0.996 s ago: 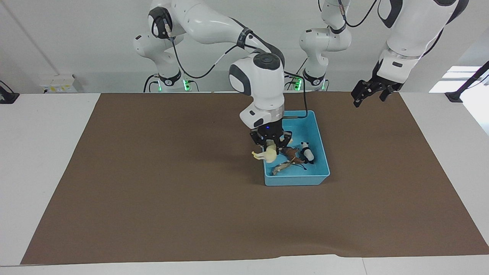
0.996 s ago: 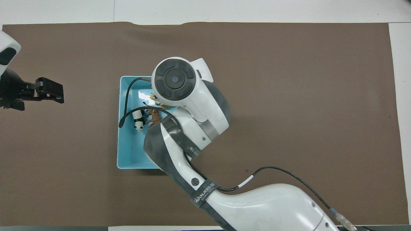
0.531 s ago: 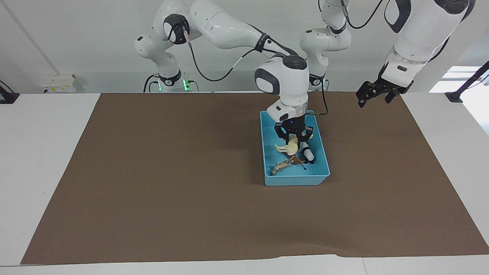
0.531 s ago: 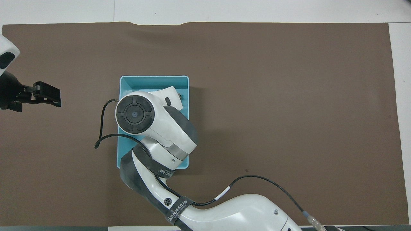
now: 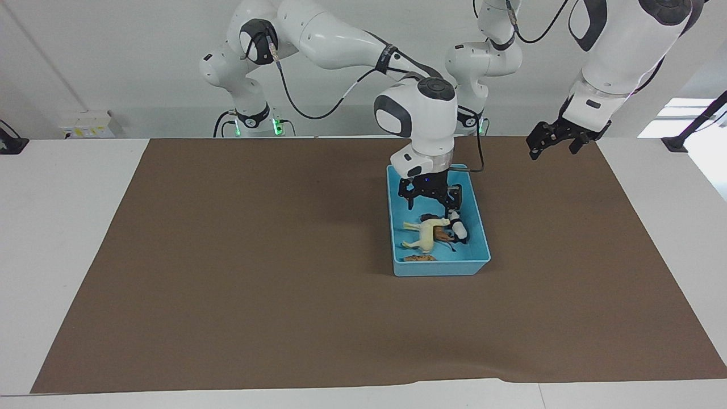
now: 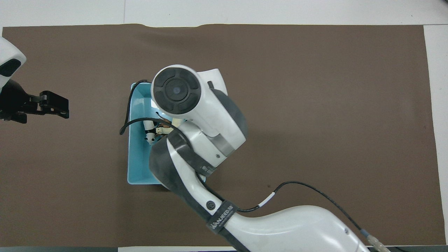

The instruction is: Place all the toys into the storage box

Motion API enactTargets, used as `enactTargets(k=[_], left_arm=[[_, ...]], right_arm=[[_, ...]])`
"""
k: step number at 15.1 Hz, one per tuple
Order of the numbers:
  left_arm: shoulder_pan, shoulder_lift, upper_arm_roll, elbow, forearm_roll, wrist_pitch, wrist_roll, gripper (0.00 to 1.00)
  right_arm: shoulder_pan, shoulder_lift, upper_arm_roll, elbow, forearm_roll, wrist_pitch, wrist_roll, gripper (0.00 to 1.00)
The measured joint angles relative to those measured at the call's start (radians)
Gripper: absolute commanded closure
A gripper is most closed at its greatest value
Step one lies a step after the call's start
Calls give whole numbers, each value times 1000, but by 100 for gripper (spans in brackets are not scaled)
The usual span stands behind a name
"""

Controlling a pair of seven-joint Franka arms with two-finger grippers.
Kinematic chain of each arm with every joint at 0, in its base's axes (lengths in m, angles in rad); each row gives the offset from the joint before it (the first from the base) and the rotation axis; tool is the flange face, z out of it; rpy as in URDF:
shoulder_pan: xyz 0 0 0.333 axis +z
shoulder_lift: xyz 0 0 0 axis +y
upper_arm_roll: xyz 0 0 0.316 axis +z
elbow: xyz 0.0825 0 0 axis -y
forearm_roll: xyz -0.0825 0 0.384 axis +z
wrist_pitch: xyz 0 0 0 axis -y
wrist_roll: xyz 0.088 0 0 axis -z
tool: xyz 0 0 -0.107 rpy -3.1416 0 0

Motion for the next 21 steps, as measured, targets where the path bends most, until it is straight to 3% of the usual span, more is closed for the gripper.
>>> enactTargets(k=[5,10,15,19,21], left_arm=[[1,0,3,0,0,-1,0,0],[0,-1,0,0,0,-3,2,0],[-5,-1,-16,0,-14,24,63,0],[-8,-1,-16,0,-50,68,100,0],[-10,-1,-16,0,-53,73,110,0]], right_arm=[[-249,-121,-2,-34,4,-68,-444,0],[-468,-159,-2,-70,5,-94,-838,0],[-629,-226,3,-76,34,-251,-944,0],[-721,-339,4,-86,48,-476,-1088,0],[-739,-406,3,-143,49,-518,-1105,0]])
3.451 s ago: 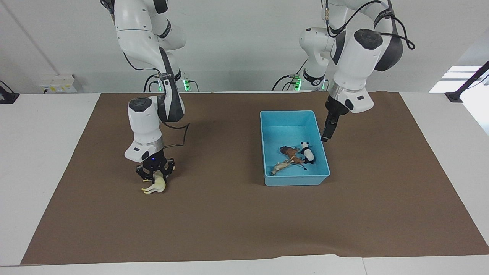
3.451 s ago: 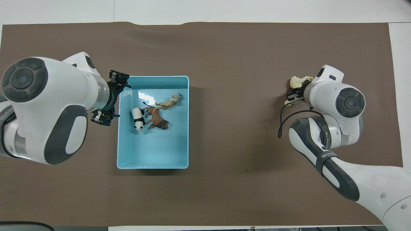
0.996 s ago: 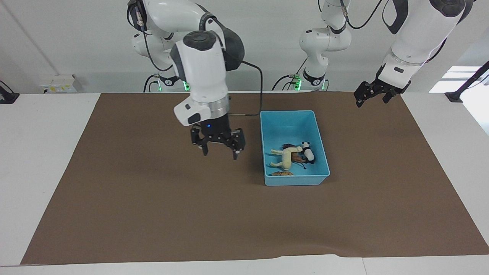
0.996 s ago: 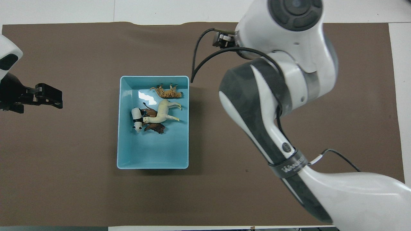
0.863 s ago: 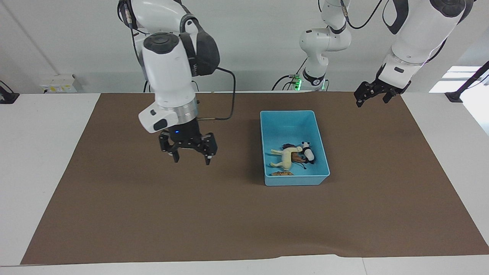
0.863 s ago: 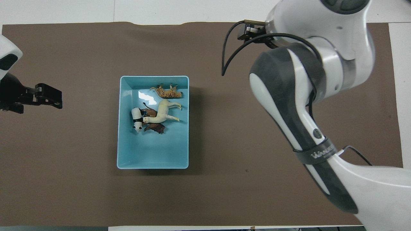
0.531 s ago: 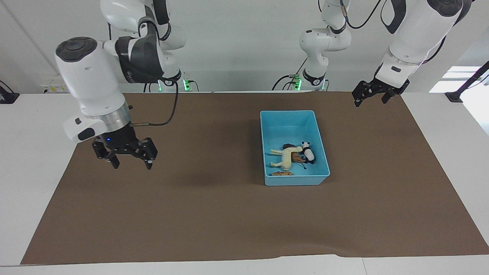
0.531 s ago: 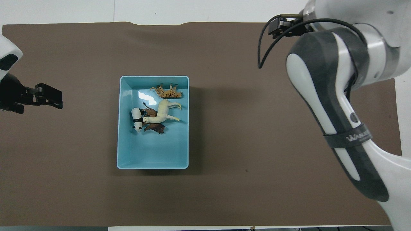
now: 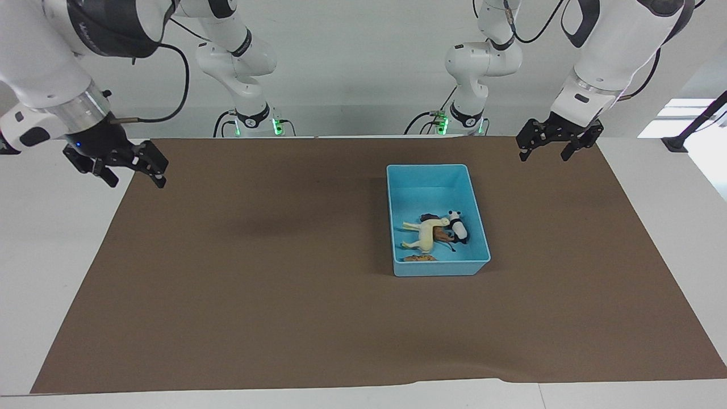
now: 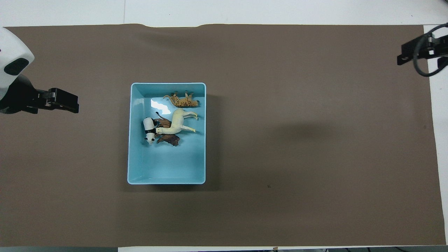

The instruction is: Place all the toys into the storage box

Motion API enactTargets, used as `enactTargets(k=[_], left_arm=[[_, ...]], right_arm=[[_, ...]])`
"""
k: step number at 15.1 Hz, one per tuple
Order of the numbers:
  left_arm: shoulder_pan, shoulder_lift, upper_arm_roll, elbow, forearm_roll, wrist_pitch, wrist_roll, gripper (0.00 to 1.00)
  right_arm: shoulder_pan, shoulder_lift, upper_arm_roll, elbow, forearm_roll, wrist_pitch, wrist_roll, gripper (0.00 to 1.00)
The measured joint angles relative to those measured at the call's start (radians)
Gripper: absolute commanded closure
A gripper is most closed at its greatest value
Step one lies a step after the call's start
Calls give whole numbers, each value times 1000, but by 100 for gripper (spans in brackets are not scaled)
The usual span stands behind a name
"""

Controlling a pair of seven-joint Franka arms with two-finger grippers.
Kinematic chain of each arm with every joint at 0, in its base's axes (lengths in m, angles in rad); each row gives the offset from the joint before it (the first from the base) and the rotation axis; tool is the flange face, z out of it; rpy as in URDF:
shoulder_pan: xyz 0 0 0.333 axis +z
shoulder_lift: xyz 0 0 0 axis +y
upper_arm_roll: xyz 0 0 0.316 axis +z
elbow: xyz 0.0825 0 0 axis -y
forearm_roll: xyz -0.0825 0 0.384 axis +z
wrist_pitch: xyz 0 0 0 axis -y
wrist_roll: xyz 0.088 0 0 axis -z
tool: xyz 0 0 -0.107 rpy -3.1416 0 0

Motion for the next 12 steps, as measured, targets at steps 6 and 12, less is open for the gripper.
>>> enactTargets(k=[6,12], left_arm=[[-1,0,1,0,0,0,46,0],[-19,0,-2,-1,-1,0,52,0]], right_arm=[[-38,-174,1,-256,0,26,0,0],[-58,-183,14,-281,-92,104,0,0]])
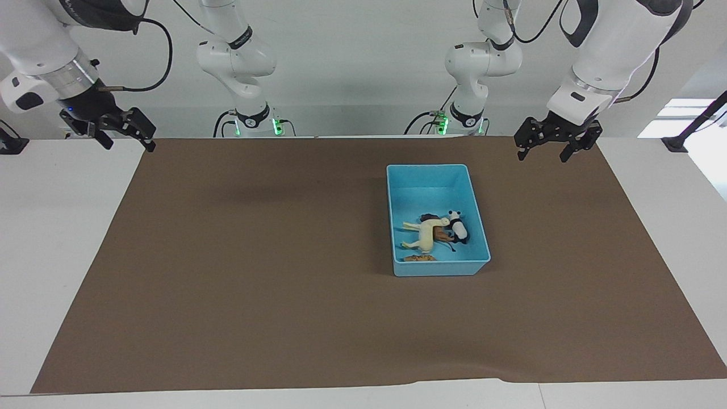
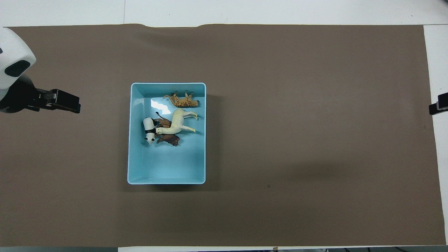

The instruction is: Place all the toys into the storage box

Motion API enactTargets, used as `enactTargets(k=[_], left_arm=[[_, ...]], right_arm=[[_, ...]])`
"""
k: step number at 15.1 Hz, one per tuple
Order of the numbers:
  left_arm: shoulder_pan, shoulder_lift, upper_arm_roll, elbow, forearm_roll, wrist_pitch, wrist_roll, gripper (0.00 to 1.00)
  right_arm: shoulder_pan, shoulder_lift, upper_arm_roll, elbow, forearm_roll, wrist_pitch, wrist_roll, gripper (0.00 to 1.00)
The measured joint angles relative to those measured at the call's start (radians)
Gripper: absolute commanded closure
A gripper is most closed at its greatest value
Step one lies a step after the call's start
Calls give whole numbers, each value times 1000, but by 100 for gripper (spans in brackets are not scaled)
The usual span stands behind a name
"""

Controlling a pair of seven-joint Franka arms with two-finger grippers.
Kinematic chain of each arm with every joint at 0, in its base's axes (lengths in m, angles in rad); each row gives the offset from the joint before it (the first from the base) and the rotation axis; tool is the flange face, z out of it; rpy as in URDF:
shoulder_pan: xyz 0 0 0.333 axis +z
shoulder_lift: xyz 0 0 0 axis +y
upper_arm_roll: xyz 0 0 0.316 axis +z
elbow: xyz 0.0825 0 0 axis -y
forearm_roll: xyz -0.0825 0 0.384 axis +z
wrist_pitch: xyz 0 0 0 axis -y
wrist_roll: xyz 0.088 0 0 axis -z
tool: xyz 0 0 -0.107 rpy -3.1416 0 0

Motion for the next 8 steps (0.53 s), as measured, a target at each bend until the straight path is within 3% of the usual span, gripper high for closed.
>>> enactTargets(k=[8], left_arm=[[0,0,8,-12,0,0,0,0]], right_arm=[[1,0,14,0,16,37,7,0]])
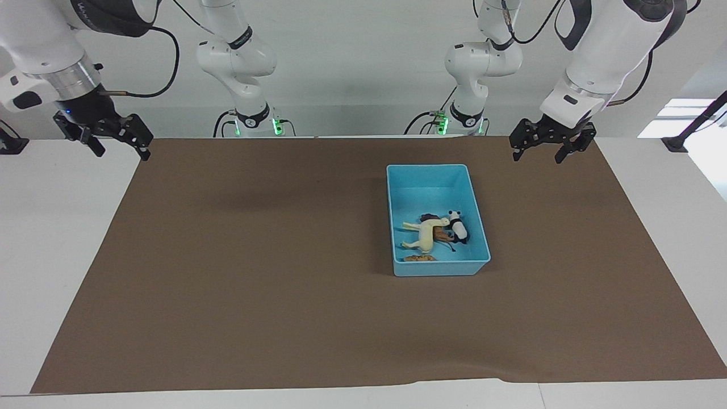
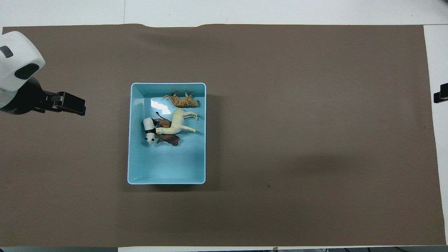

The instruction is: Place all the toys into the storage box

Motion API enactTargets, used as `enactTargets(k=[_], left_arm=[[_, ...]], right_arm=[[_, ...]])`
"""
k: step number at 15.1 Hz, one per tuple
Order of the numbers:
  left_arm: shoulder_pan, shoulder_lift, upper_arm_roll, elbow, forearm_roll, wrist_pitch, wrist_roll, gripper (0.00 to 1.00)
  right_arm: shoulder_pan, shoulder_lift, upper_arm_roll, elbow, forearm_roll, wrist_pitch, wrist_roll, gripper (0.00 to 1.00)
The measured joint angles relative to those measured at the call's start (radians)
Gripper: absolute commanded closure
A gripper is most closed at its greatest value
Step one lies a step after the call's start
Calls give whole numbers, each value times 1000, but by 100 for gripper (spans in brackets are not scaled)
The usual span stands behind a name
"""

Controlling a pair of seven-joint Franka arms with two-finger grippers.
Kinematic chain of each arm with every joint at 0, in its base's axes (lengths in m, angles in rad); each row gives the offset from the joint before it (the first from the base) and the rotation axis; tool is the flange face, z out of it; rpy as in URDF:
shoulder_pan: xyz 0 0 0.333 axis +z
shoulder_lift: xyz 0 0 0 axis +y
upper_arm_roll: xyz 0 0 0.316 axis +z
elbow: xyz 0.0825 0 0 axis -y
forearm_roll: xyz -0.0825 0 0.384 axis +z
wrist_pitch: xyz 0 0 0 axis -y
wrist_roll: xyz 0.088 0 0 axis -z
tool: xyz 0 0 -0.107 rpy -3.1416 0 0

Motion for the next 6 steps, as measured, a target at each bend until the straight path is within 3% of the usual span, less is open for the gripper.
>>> enactTargets(k=[6], left_arm=[[0,0,2,0,0,0,0,0]], right_arm=[[2,0,6,0,51,-19,1,0]])
